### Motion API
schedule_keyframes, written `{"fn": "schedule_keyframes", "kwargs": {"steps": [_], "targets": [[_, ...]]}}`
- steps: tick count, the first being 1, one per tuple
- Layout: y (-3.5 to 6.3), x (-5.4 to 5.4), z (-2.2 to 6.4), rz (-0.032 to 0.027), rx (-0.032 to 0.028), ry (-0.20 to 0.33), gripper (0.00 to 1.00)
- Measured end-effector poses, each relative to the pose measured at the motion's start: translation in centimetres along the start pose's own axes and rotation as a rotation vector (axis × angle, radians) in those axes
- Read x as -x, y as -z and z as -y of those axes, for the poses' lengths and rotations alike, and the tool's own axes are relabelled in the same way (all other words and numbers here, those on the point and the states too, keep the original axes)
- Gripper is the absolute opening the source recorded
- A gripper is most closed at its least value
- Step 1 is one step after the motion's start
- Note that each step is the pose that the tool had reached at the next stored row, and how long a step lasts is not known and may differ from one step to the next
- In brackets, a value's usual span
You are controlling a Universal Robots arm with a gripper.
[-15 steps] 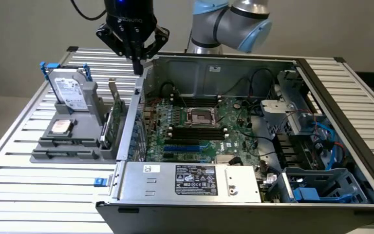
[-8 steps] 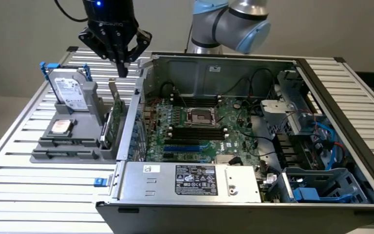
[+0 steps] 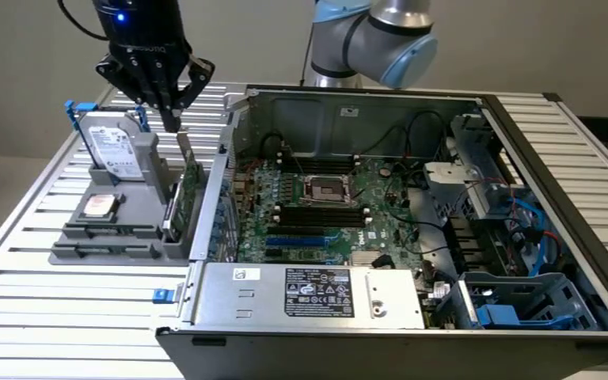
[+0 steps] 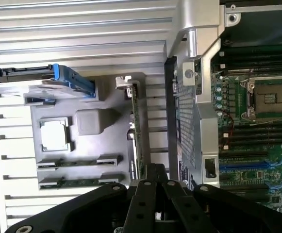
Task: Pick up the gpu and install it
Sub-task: 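Reach for the gpu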
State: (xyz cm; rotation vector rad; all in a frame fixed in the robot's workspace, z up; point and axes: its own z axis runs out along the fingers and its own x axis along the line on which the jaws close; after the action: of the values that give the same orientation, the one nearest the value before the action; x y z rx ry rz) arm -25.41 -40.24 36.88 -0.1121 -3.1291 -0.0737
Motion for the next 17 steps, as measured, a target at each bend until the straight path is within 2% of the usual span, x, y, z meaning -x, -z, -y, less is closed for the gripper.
{"fn": "schedule_keyframes", "kwargs": {"steps": [10,15,17], "targets": [[-1.70,-4.4,0.64,-0.0002,-0.0001,0.000,0.11],[-2.44,-5.2,1.01,-0.0023,-0.0001,0.002,0.11],[-2.65,-5.3,1.17,-0.0066,-0.0005,0.005,0.11]]}}
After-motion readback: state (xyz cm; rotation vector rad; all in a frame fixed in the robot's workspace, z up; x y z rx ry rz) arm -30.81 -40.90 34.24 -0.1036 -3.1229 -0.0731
